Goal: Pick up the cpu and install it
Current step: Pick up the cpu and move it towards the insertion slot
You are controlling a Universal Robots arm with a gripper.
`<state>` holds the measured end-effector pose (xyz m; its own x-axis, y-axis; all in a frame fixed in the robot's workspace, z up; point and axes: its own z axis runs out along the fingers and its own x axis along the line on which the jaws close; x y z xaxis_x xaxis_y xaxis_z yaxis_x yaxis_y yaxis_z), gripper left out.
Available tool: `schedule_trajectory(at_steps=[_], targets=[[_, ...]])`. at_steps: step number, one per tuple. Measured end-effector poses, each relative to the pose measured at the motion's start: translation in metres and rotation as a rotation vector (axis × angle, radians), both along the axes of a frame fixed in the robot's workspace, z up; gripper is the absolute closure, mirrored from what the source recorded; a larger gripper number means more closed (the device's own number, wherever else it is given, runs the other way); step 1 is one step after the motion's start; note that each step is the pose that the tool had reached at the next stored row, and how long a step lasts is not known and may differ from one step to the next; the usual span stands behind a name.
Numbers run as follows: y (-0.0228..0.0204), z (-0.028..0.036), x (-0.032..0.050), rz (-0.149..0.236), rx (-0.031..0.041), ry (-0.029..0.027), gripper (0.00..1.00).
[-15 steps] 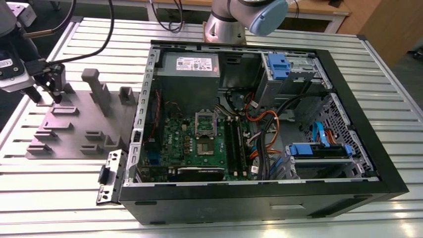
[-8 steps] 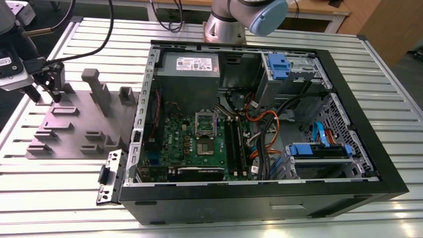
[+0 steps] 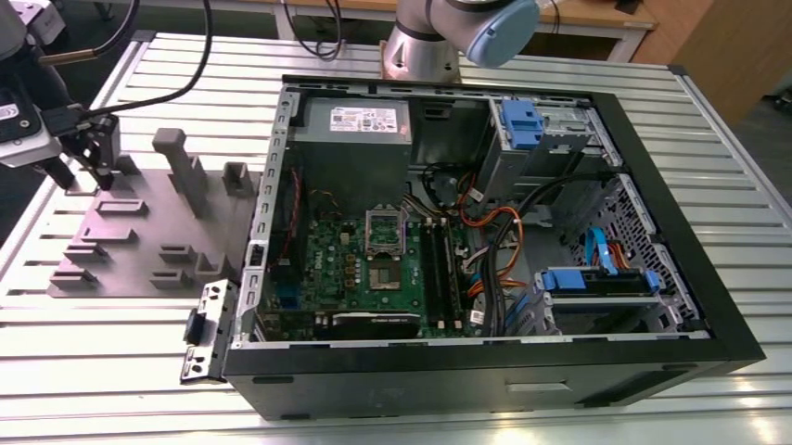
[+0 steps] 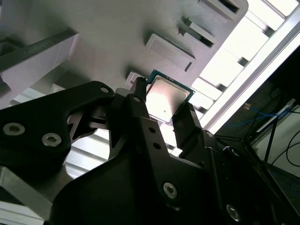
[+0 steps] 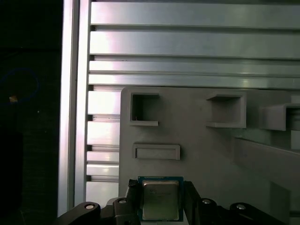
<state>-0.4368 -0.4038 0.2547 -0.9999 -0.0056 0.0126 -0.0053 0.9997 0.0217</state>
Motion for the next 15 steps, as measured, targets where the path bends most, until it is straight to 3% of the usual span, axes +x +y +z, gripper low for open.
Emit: schedule_trajectory(at_steps=[15], targets=[[0.0, 0.0044, 0.0, 0.0, -0.0006, 0.0, 0.53]])
